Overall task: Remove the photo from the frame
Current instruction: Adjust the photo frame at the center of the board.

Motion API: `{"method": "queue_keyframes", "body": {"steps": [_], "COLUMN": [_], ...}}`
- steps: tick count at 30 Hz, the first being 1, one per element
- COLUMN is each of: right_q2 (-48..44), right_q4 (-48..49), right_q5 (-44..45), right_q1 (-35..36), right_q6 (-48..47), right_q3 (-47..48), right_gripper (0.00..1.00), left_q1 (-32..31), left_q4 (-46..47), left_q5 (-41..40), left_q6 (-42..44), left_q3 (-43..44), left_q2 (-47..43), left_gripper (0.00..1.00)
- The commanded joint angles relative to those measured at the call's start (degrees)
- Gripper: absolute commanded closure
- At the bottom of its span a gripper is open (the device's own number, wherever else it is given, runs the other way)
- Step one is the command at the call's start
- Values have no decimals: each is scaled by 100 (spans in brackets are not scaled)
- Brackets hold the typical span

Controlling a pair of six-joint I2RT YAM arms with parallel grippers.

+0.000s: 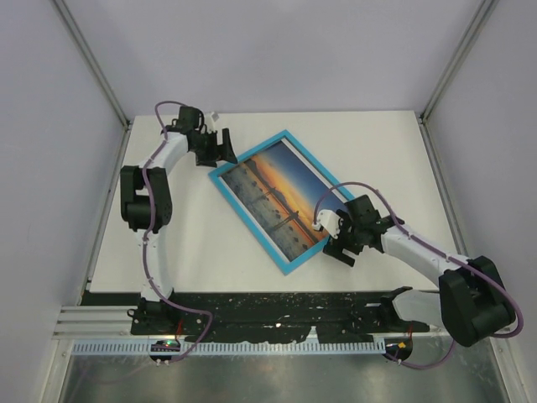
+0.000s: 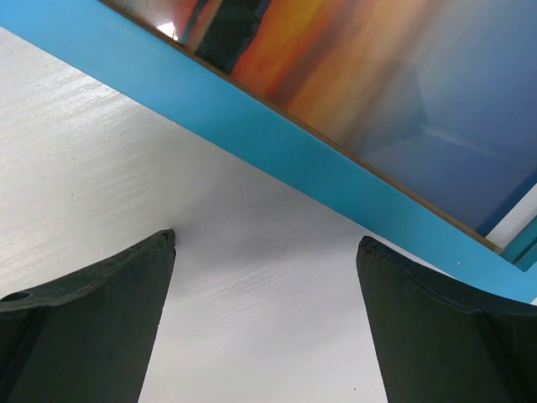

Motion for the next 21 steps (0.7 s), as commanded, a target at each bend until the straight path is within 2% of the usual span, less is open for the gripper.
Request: {"method": "queue_keyframes", "body": {"steps": [1, 8, 16, 21], "right_q2": [99, 231, 143, 178], "right_q4": [222, 248, 73, -51], "right_q5": [-21, -21, -135, -196], "right_q1": [-26, -26, -26, -26], "right_q6": [225, 392, 752, 761], "right_q3": [194, 326, 695, 704], "right_gripper": [7, 7, 7, 7], "left_q1": [-18, -79, -254, -299], "left_q4": [408, 5, -830, -1181], "left_q5": [-320, -329, -997, -699], "left_q6": [290, 326, 247, -34], "left_q3": [-7, 387, 889, 915], "left_q2": [-308, 52, 430, 650], "left_gripper": [10, 10, 10, 9]}}
